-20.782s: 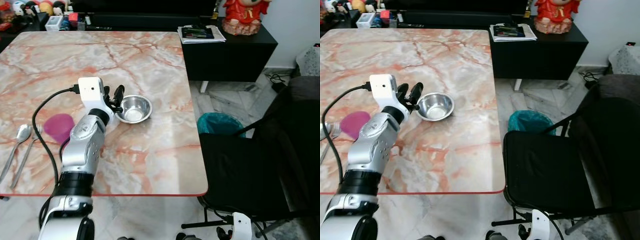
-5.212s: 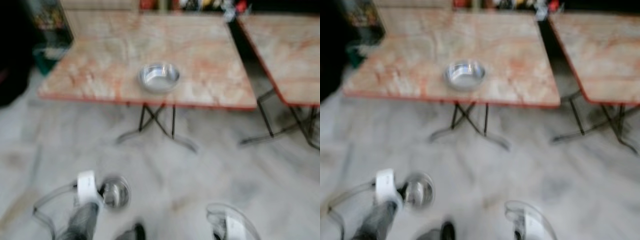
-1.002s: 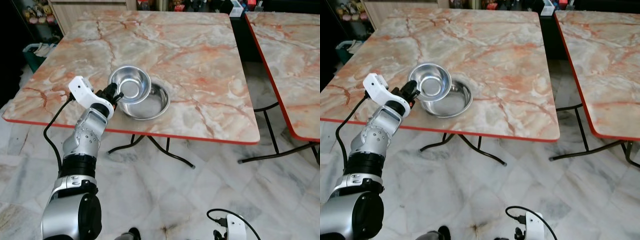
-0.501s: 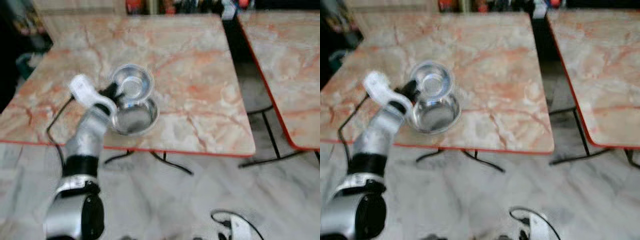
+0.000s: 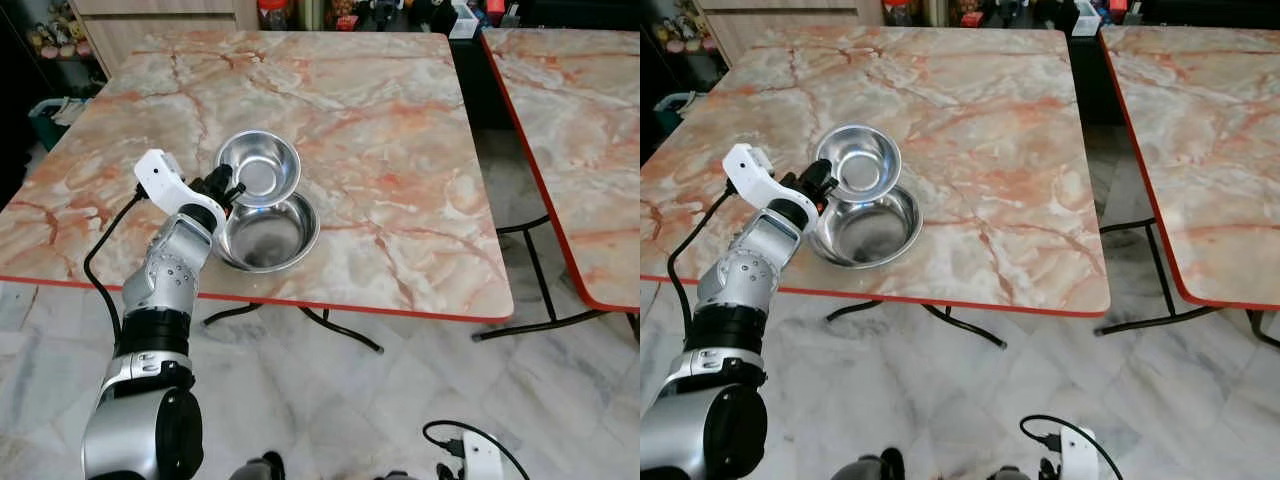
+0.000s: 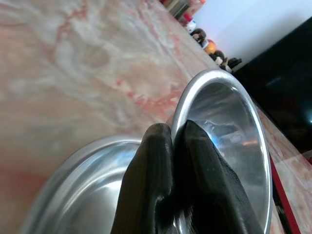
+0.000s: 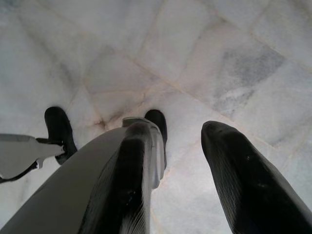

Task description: Setting the table

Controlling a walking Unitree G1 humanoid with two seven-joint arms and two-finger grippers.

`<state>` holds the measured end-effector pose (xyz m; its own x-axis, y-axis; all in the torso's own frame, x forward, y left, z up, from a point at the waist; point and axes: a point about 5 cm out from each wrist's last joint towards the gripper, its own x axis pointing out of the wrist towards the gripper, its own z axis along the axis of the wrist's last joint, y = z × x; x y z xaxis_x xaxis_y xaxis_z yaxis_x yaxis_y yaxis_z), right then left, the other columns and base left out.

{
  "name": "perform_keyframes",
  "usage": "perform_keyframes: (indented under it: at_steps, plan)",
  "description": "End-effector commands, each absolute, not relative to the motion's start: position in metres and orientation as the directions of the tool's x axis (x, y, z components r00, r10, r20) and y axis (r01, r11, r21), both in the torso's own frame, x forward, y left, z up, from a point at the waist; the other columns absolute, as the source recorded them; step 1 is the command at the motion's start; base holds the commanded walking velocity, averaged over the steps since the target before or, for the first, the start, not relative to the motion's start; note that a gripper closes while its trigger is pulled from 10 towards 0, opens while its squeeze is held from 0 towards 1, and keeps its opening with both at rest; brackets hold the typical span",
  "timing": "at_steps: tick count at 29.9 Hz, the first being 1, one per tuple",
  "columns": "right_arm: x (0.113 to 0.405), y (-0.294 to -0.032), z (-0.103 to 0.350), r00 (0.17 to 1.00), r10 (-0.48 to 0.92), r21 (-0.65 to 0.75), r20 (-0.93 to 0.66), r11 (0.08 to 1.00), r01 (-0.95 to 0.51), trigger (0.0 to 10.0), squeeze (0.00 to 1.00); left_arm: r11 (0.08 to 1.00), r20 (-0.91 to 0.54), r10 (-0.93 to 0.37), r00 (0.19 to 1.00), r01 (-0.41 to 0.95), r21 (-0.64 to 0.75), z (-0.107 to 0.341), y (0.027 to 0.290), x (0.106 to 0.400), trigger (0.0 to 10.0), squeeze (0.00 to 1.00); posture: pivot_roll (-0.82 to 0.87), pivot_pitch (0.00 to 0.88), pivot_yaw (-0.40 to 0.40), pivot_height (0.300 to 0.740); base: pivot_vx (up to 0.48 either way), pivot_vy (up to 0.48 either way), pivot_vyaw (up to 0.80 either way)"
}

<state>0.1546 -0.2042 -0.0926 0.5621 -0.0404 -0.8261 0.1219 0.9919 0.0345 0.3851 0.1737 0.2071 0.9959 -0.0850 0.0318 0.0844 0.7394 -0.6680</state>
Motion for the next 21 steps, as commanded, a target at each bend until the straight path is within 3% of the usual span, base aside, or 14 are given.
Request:
perform_keyframes:
  at_steps: [1,21]
  plan:
    - [0.145,-0.203,-0.097,0.537,-0.035,0.041,-0.843,0.991,0.128,10.0,0.0,0.735,0.015,-0.063,0.998,0.056,-0.676,0.207,0.182,0.382,10.0,0.0,-0.02,0.17,0.018,0.74,0.0,0.0,0.0]
    - [0.138,-0.201,-0.099,0.528,-0.032,0.042,-0.849,0.991,0.128,10.0,0.0,0.715,-0.084,-0.156,0.984,0.054,-0.697,0.203,0.162,0.385,10.0,0.0,-0.02,0.156,0.028,0.74,0.0,0.0,0.0]
